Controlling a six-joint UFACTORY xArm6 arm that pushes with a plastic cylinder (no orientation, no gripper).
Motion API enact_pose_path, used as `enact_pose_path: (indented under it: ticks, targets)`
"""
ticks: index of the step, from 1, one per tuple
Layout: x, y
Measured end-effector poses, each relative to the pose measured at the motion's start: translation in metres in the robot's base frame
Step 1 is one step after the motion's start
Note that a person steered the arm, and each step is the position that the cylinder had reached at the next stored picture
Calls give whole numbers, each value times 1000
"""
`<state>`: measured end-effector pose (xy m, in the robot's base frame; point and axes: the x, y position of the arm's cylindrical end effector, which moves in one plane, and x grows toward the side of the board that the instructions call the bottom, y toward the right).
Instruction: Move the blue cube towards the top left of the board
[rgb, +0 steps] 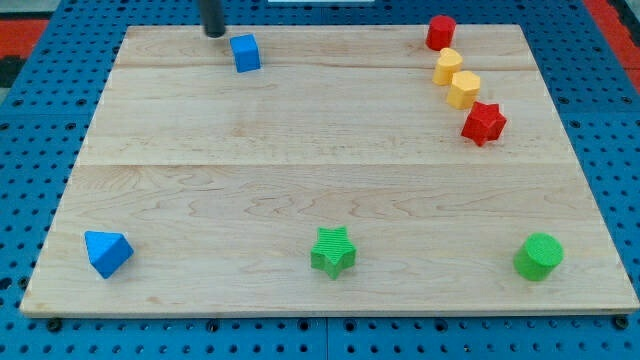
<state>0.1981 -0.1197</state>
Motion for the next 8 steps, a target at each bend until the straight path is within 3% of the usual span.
enact_pose_path:
  ticks: [1,4,8]
  targets:
    - [1,32]
    - [33,39]
    - [121,-36]
